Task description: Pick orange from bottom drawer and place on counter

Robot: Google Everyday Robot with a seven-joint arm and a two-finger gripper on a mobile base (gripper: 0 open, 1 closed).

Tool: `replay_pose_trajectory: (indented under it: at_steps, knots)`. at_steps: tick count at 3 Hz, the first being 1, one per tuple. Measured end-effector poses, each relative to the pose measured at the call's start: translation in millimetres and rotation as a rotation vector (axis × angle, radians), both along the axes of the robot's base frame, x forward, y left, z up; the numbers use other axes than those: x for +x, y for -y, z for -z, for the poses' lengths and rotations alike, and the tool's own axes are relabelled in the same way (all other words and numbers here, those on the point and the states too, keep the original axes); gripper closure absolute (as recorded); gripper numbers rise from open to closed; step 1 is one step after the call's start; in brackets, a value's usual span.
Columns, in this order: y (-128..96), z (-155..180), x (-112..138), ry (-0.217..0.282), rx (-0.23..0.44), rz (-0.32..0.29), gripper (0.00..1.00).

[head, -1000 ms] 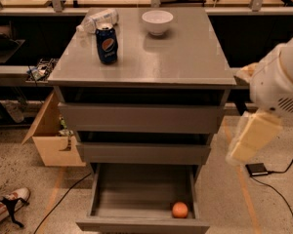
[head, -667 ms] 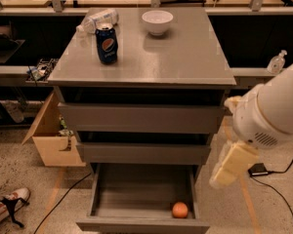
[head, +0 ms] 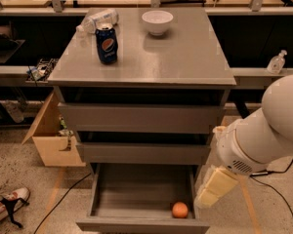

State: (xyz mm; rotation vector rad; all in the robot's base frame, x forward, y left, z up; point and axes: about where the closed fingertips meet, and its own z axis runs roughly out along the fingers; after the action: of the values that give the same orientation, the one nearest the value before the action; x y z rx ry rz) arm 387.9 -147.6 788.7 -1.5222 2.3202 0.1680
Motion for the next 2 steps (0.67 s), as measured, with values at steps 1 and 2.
replay_pose_trajectory:
  at_steps: [1, 2]
  knots:
    - [-4.0, 52.3, 12.7, -0.054, -0.009, 0.029, 0.0]
    - [-8.4, 132.1, 32.3, -0.112, -0.01, 0.073, 0.0]
